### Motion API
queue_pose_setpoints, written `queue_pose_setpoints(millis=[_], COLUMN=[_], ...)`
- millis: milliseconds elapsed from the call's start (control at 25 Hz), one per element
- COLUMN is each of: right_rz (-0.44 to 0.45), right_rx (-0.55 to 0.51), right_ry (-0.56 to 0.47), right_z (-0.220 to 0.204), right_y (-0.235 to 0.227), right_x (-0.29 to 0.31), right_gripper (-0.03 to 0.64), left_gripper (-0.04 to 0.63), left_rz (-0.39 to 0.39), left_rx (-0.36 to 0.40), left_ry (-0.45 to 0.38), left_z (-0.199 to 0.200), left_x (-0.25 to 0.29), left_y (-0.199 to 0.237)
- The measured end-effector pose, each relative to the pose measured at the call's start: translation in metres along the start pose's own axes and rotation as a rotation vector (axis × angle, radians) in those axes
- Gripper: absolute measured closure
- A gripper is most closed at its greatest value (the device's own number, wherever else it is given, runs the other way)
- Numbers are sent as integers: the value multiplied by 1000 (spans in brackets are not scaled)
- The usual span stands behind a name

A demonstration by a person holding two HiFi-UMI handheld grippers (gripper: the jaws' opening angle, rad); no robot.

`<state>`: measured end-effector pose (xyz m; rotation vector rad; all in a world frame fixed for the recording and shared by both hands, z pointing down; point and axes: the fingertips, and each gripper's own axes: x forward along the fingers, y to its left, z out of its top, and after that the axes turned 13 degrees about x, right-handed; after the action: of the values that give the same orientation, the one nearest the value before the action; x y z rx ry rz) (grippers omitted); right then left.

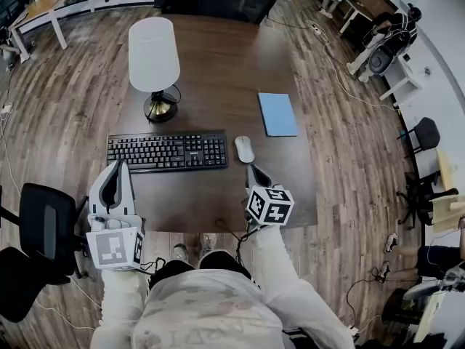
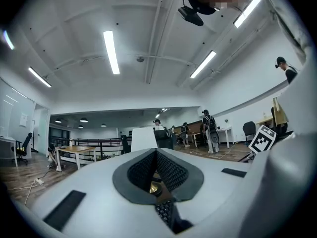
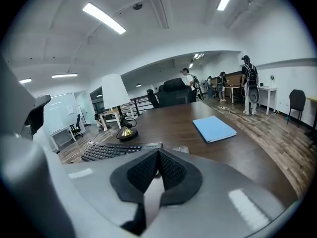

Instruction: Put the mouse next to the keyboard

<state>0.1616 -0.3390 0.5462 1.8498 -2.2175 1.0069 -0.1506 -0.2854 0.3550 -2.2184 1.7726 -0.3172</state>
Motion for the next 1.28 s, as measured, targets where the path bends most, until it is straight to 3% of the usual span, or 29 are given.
queue_pose_setpoints(millis=[1280], right_rz=[100], right_rx=[-185], right_ry=[-315], right_z=[33], right_y=[102], right_x=[-145], right_gripper=[606], left_gripper=[591], left_rz=[-101], left_rx=[-14], left_ry=[-98], left_z=[24], left_x=[-68], left_y=[-6])
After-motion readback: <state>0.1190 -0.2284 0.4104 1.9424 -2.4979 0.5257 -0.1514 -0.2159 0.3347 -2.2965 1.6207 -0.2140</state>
